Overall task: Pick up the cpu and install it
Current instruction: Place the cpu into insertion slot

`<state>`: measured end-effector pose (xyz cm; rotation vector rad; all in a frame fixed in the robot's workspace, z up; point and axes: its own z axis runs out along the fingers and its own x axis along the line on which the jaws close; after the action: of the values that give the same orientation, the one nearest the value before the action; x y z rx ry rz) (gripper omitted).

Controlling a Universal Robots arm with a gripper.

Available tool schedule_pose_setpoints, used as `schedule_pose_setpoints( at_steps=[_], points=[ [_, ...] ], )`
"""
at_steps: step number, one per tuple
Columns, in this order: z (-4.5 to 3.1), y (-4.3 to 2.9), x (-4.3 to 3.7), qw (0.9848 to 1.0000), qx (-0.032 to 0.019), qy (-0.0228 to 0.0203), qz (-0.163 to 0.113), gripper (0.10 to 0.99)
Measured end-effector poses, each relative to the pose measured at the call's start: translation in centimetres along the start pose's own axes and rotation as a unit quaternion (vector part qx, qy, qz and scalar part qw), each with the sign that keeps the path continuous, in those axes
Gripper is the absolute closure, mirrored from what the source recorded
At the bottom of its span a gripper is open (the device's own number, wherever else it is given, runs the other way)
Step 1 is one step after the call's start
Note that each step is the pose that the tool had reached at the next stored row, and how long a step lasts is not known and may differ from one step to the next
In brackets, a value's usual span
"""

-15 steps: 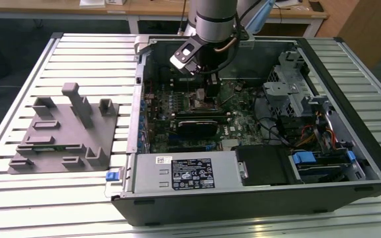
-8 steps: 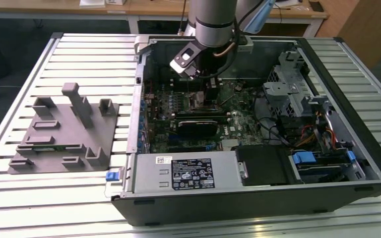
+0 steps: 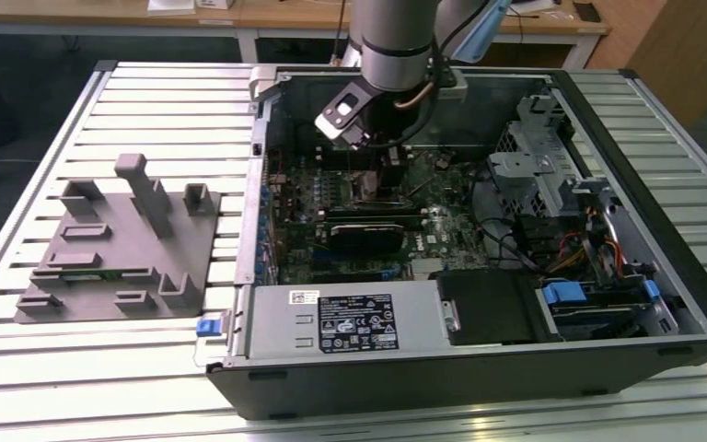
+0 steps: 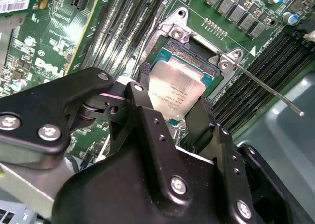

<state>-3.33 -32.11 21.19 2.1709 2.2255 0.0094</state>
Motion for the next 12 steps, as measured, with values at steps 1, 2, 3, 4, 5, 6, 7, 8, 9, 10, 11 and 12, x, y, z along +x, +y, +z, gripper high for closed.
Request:
schedule_pose_setpoints(
  at_steps=[1, 2, 3, 4, 5, 6, 7, 8, 9, 10, 11, 12],
  points=[
    [0.08, -0.04, 0.02, 1.0, 0.0, 0.0, 0.0, 0.549],
    [0.19, -0.06, 0.07, 1.0, 0.0, 0.0, 0.0, 0.549],
    [0.29, -0.06, 0.16, 1.0, 0.0, 0.0, 0.0, 0.549],
    [0.37, -0.06, 0.28, 1.0, 0.0001, -0.0001, 0.0, 0.549],
    [0.43, -0.06, 0.4, 1.0, 0.0, -0.0001, 0.0, 0.549],
    [0.51, -0.06, 0.48, 1.0, 0.0, 0.0, 0.0, 0.549],
    [0.58, -0.06, 0.53, 1.0, 0.0, 0.0001, 0.0, 0.549],
    [0.65, -0.06, 0.55, 1.0, 0.0, 0.0, 0.0, 0.549],
    [0.76, -0.06, 0.56, 1.0, 0.0, 0.0, 0.0, 0.549],
    [0.86, -0.06, 0.56, 1.0, 0.0, 0.0001, 0.0, 0.549],
    [0.97, -0.07, 0.56, 1.0, 0.0, 0.0001, 0.0, 0.549],
    [1.09, -0.07, 0.56, 1.0, 0.0, 0.0001, 0.0, 0.549]
  ],
)
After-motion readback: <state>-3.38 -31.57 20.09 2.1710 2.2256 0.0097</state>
